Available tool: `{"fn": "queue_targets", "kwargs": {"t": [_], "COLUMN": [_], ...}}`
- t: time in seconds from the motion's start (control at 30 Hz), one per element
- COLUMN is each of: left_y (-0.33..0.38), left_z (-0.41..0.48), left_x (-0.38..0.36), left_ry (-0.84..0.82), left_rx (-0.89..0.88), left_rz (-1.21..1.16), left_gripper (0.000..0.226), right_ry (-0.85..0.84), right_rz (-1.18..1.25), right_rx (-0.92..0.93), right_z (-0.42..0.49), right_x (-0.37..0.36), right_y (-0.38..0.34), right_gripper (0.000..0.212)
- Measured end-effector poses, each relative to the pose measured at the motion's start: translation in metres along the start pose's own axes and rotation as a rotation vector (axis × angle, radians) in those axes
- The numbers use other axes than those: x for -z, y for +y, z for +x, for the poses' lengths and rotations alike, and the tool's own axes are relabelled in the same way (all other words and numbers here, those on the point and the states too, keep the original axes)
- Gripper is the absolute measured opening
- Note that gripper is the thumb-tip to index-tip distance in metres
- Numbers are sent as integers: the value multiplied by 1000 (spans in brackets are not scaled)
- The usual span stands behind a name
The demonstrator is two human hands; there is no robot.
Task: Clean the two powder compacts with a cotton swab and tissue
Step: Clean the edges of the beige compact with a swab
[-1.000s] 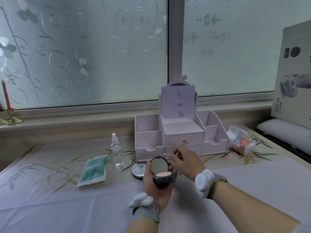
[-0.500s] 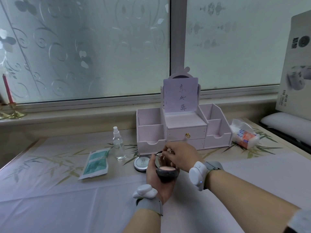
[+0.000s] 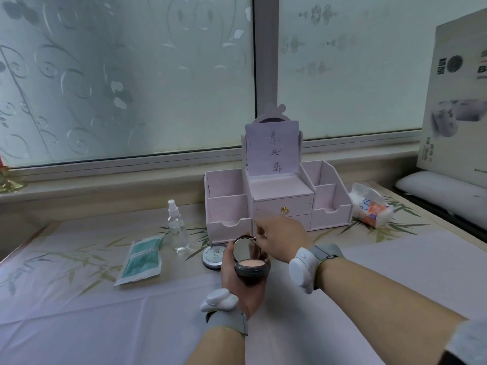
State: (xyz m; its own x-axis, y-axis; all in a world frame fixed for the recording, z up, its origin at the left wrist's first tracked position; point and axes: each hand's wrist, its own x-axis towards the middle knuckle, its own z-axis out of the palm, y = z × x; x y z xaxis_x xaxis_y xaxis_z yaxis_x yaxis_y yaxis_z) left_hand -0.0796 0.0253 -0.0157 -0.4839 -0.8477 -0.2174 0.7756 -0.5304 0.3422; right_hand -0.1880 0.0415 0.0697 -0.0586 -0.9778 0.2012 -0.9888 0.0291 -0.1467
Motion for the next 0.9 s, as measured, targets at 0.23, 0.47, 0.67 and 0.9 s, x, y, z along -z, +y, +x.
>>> {"fn": "queue_targets", "kwargs": {"t": [0.23,0.47,0.67,0.9], "left_y": [0,0,0,-2], "left_z": [-1,-4,6,16], "left_x": [1,0,10,17], "left_ry": [41,36,70,125], "left_rx": [19,5,28,18], "left_rz": [-10,7,-43,73], "left_gripper": [47,29,40,44], "right_ry": [-166,-237,-301,-261], "right_rz": [-30,-34,-9,-16], "right_rx": [-21,3,87,142], "right_z": [1,2,4,3], "right_x": [18,18,10,3], "right_y": [0,-5,-10,-10], "right_gripper": [17,18,20,19]}}
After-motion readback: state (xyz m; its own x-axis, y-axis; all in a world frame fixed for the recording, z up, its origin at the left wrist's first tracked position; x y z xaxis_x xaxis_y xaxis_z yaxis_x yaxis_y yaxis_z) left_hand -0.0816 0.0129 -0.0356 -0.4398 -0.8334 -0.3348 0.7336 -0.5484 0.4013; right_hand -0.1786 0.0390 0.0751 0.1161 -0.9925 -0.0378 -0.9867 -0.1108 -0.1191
